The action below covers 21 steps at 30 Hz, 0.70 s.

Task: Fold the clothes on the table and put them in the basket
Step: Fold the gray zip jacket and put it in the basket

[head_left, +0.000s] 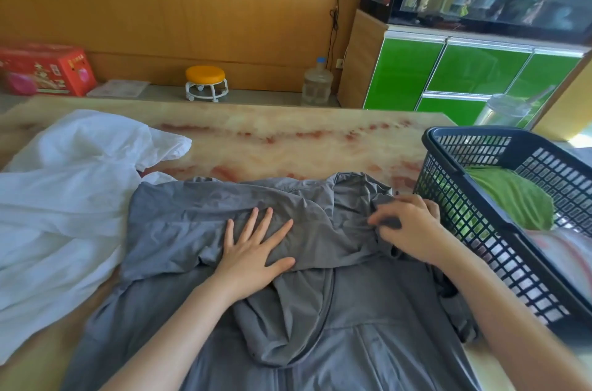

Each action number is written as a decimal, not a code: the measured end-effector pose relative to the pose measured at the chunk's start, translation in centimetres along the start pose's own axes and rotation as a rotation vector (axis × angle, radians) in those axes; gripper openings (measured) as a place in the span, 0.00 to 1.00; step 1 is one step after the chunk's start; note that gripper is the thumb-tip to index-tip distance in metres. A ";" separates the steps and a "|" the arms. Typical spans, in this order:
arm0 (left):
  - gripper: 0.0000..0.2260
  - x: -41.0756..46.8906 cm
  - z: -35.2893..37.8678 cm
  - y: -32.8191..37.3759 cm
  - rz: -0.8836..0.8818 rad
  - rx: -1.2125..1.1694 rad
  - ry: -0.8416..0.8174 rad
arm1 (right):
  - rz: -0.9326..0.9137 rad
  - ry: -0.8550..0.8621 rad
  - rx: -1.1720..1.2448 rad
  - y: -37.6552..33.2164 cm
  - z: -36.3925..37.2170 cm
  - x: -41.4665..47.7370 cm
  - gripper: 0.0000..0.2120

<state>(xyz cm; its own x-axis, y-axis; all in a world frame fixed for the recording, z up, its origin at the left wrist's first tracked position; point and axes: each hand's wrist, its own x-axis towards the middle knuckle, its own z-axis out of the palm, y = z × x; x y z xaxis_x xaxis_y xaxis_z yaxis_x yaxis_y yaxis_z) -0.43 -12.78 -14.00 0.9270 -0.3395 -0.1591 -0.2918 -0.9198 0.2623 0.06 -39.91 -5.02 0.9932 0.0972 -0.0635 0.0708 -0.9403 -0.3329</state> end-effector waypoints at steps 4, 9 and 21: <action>0.45 0.0 0.0 0.0 -0.004 -0.006 -0.003 | 0.018 -0.007 0.004 -0.5 2.2 3.2 0.11; 0.43 0.0 0.1 -0.2 -0.001 -0.007 0.015 | -0.030 -0.074 -0.066 -0.9 4.1 4.7 0.07; 0.38 -0.5 1.1 0.3 -0.060 -0.089 0.248 | 0.044 0.079 0.030 -1.1 3.3 6.6 0.17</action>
<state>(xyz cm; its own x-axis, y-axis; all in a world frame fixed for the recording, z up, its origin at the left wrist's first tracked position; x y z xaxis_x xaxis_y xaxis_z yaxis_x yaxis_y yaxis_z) -1.29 -13.09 -14.89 0.9745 -0.2164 0.0586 -0.2233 -0.9121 0.3438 6.25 -37.17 -8.15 0.9996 0.0293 -0.0047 0.0257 -0.9329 -0.3592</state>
